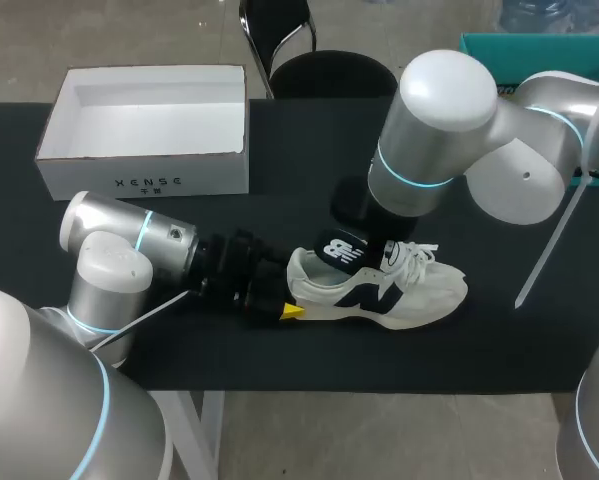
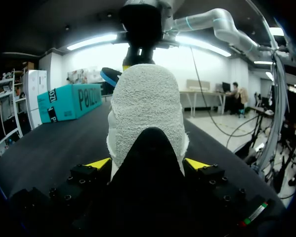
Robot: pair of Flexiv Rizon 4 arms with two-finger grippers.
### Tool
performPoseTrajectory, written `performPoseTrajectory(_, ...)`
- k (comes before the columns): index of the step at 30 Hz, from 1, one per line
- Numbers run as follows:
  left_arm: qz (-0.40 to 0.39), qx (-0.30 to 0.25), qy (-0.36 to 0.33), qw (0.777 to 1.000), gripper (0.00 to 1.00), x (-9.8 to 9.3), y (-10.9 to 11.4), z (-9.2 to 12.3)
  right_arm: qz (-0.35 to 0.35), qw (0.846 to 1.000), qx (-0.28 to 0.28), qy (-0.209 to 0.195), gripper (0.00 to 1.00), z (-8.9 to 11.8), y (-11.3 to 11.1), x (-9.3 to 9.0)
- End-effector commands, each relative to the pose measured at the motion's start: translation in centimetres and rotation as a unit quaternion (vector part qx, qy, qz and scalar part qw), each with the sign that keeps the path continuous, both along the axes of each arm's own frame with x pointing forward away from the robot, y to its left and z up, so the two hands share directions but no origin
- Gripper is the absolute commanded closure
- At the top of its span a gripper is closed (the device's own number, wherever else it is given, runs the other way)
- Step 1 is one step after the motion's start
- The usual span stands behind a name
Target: Take the shoe out of the shoebox, open the shoe tongue, remove and reinsert the insole, then place the shoe into the shoebox
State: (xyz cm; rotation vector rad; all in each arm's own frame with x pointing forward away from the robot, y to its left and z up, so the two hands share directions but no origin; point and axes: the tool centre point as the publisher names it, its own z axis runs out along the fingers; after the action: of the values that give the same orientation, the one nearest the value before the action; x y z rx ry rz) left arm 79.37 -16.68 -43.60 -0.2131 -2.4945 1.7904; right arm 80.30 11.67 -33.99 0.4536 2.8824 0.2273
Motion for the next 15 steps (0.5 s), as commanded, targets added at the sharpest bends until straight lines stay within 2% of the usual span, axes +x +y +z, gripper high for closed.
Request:
performPoseTrajectory(1, 0.001, 0.000, -0.001, 1.000, 1.00, 0.0, -0.2, -0.3, 0.009, 1.000, 0.019, -0.003, 1.00, -0.2, 0.5, 0.2)
performPoseTrajectory(11, 0.001, 0.000, -0.001, 1.000, 1.00, 0.0, -0.2, -0.3, 0.029, 0.999, 0.041, 0.009, 1.00, -1.6, 2.9, 1.6)
performPoseTrajectory(15, 0.001, 0.000, -0.001, 1.000, 1.00, 0.0, -0.2, -0.3, 0.037, 0.998, 0.053, 0.007, 1.00, -1.4, 3.9, 2.3)
